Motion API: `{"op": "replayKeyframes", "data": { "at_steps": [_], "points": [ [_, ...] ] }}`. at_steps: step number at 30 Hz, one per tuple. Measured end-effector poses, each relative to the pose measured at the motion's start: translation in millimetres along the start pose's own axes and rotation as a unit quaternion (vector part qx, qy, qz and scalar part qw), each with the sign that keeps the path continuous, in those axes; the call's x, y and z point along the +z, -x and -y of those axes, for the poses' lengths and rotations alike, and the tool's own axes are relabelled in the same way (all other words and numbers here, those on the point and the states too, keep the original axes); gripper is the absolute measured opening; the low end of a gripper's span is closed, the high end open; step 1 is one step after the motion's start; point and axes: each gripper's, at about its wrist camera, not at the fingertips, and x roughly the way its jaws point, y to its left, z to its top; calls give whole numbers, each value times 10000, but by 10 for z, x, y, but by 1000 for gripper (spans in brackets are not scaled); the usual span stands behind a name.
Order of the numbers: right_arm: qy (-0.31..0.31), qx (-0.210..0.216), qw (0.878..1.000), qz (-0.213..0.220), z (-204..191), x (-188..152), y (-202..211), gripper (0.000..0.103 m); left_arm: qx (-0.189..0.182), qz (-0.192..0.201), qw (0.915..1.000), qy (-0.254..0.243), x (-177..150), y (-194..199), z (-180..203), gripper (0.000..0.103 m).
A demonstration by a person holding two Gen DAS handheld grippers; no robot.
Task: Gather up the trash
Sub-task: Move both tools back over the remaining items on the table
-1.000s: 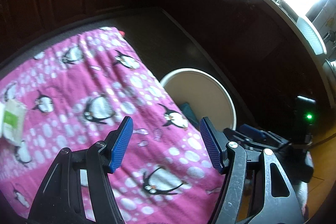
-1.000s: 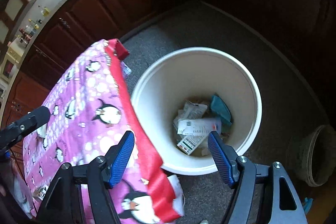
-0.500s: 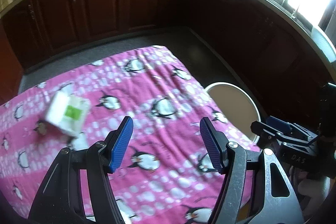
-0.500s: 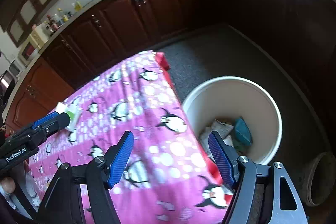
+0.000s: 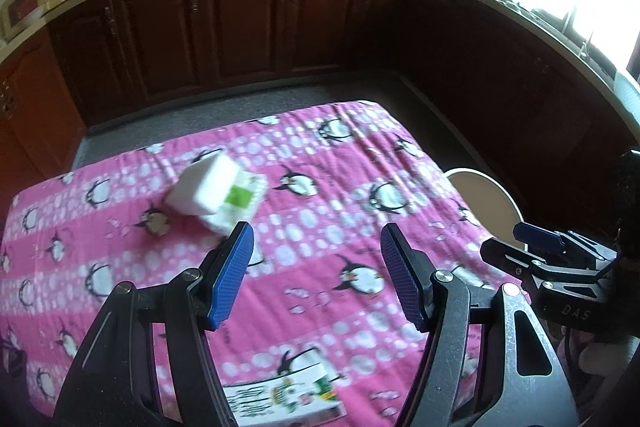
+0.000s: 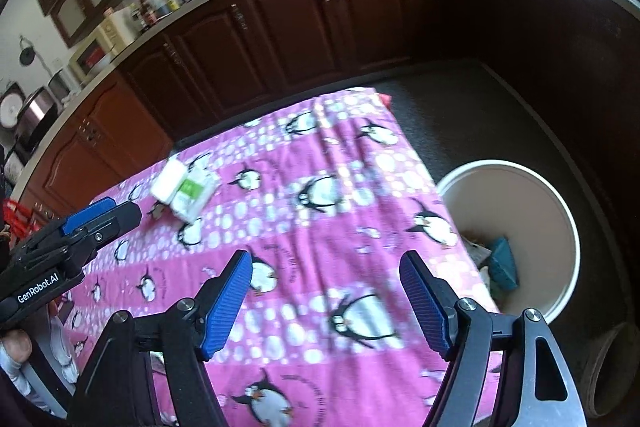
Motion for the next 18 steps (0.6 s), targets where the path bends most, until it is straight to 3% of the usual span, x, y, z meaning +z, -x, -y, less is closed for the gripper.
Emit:
{"op": "replayKeyframes", "data": {
  "at_steps": [18],
  "points": [
    [682,326,9965,-368,-702,-166,-228,75,348,-69,9990,275,-373,192,-551,65]
  ]
}}
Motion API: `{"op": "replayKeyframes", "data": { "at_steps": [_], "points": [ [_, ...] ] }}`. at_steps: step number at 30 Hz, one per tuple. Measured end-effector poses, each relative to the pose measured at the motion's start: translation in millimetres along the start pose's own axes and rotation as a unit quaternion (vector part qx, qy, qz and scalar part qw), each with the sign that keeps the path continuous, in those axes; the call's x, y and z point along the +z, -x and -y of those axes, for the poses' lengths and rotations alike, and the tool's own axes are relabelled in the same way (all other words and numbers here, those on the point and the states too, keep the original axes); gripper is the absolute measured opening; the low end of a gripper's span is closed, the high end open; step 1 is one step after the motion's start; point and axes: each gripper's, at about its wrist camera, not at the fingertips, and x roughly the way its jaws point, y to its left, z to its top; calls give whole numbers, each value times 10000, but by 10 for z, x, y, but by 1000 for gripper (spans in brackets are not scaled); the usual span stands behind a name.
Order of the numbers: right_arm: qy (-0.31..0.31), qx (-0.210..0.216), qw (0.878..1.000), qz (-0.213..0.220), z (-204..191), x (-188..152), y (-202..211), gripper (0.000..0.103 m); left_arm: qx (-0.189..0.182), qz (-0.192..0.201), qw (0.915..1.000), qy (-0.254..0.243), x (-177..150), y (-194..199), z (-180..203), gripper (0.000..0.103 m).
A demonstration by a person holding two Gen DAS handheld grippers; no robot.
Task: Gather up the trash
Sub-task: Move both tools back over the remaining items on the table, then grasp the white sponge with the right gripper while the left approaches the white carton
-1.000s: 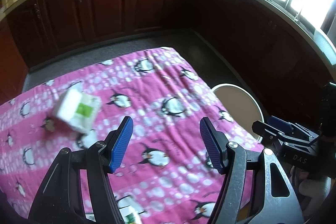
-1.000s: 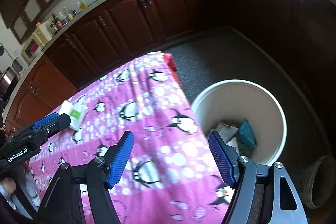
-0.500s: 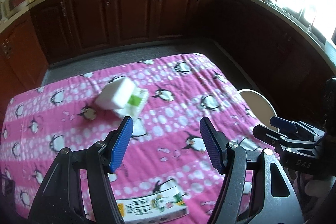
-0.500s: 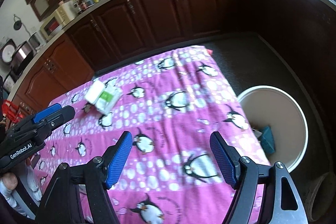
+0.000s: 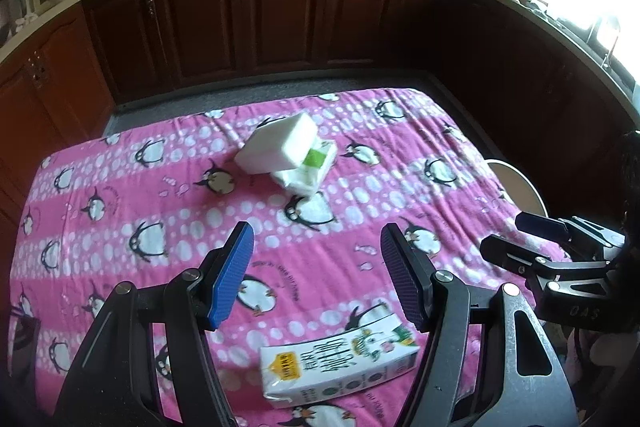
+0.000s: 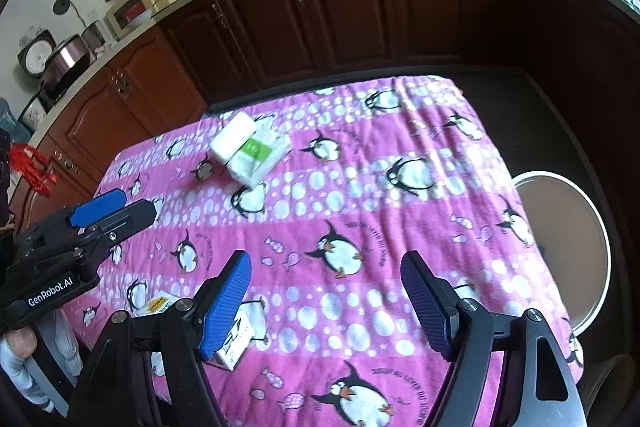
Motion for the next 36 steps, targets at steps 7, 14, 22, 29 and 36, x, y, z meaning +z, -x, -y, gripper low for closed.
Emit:
{"op": "replayKeyframes", "data": {
  "at_steps": [7,14,22,29,36],
  "points": [
    [118,47,9998,-119,-98,-58,-76,75,104,-86,9999,3,-110,3,-98,65],
    [182,112,9996,-196,-143,-97,-100,75,11,-375,9993,8,-266,38,-245,65],
    [246,375,9981,-433,-213,-175,-202,75,48,-1055,9944,-85,-686,109,-566,65],
    [228,377,9974,-568,-221,-202,-314,75,217,-1748,9839,-301,-1045,-73,-608,65],
    [189,316,9977,-562,-167,-183,-306,75,62,-1829,9821,-453,-893,-452,-369,65]
  ]
}}
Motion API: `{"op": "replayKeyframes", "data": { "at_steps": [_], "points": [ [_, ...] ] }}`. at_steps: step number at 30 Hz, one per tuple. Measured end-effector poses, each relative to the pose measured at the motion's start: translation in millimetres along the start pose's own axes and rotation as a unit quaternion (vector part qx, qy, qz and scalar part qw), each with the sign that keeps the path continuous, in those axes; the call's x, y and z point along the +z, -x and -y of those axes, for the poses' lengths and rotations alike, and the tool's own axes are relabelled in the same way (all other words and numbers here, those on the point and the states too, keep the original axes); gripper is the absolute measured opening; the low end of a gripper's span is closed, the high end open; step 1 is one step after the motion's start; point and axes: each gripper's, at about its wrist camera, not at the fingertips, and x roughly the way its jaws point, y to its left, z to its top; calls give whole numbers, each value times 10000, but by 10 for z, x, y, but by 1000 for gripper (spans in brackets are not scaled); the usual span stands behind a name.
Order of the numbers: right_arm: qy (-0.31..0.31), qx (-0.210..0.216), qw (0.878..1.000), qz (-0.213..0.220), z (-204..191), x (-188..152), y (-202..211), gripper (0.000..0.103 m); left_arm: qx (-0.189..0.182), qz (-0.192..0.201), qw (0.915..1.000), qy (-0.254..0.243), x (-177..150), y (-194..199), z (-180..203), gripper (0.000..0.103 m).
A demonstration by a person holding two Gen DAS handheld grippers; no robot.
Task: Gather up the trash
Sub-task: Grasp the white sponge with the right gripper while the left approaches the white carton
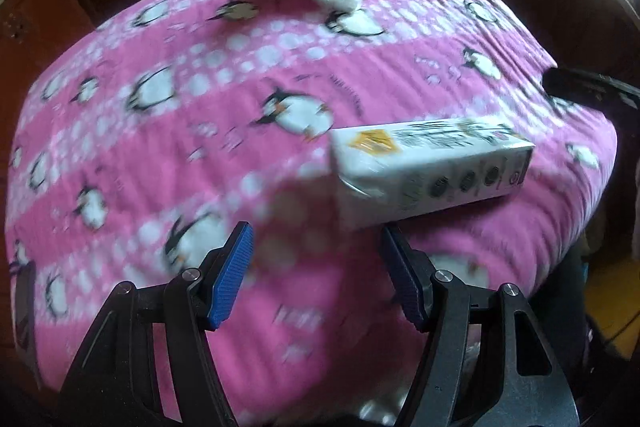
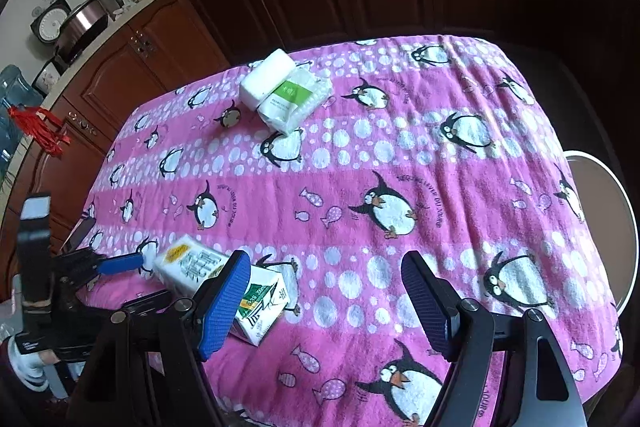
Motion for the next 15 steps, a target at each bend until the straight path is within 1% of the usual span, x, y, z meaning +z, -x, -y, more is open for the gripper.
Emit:
{"op": "replayKeyframes", "data": {
  "at_steps": [2,4,5,6,7,9,12,15],
  "points": [
    [-59,-59,10000,10,67,5,21,75,-18,151,9999,-15,191,-72,65,65],
    [-155,-107,9998,18,149,9,41,75,-168,270,9995,91,363,-106,70,65],
    [-203,-120,9997,21,188,13,48,75,-336,388,9985,195,484,-117,65,65],
    [-239,-136,9996,22,222,21,52,75,-419,470,9977,246,545,-118,57,65],
    [-249,-142,9996,25,241,31,54,75,-477,591,9966,324,634,-108,38,65],
    [-231,-129,9996,34,255,56,62,76,-541,700,9950,471,765,-84,-19,65],
    [-126,-95,9999,49,234,122,47,79,-688,754,9928,627,817,-14,-142,65],
    [-97,-48,9999,22,211,212,-31,79,-728,754,9918,738,728,81,-277,65]
  ]
}}
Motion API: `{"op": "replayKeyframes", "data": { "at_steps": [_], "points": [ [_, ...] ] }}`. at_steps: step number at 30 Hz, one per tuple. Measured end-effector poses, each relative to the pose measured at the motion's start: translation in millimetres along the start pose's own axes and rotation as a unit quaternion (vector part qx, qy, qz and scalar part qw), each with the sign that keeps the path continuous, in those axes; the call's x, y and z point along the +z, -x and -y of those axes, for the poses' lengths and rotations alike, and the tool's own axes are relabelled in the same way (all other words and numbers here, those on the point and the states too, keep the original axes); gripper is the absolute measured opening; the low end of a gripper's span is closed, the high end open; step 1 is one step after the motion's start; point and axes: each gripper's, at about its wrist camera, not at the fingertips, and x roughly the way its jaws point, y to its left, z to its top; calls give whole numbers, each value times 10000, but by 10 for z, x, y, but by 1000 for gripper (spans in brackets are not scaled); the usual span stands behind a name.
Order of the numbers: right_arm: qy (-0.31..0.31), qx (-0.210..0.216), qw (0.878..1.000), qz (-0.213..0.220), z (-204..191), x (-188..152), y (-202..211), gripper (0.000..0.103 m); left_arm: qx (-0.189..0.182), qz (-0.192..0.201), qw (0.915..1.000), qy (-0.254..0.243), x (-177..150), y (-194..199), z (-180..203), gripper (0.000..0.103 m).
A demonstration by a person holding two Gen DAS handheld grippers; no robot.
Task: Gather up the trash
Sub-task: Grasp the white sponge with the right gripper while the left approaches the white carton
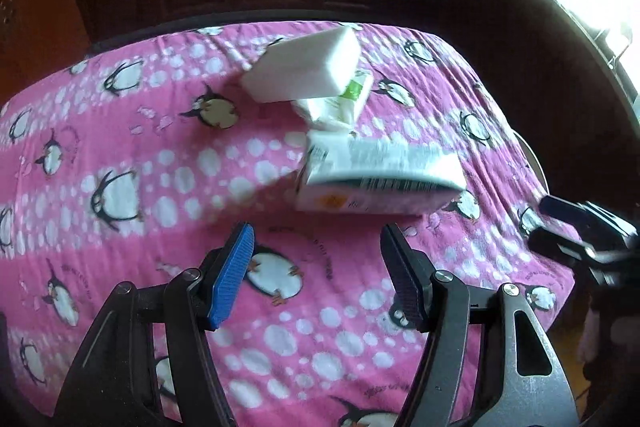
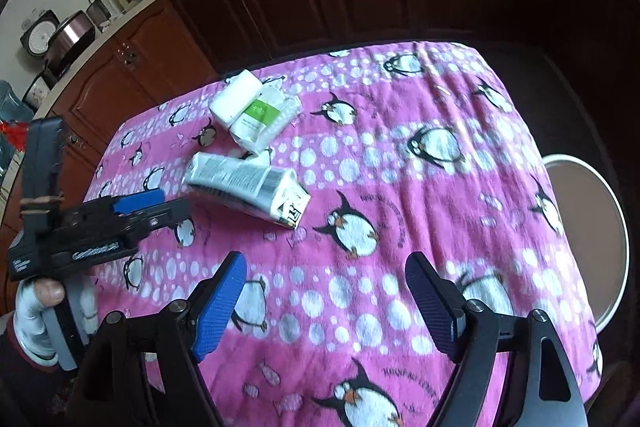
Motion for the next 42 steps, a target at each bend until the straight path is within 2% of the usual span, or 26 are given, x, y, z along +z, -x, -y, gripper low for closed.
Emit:
{"op": "replayKeyframes", "data": {
  "at_steps": [6,11,18,23,24,25,26,30,34,37,42],
  "points": [
    [-135,200,9997,-9,-32,219,-214,79,-26,-31,9993,364,-67,105,-287,65],
    [-290,674,9972,114,-166,496,-337,80,-16,100,9972,739,-66,226,-569,65],
    [-797,1266,9888,16,-341,971,-795,84,167,187,9933,1132,-111,328,-990,65],
    [-962,1287,9869,-110,-501,1241,-1211,84,251,145,9904,1353,-171,348,-1217,65],
    [-965,1327,9863,-156,-527,1266,-1273,82,264,153,9898,1391,-184,357,-1261,65],
    [-955,1371,9857,-208,-554,1290,-1338,65,270,159,9894,1417,-191,359,-1290,65],
    [-909,1391,9857,-271,-582,1306,-1391,39,280,165,9888,1454,-197,363,-1328,65],
    [-731,1529,9854,-131,-603,1254,-1230,37,312,189,9868,1575,-206,375,-1437,65],
    [-699,2130,9745,-133,-589,1054,-850,36,304,215,9851,1681,-182,334,-1510,65],
    [-441,2391,9698,-213,-784,778,-662,37,274,225,9845,1718,-154,301,-1502,65],
    [-262,2204,9732,-606,-1156,375,-915,37,218,248,9835,1779,-161,335,-1473,65]
  ]
}}
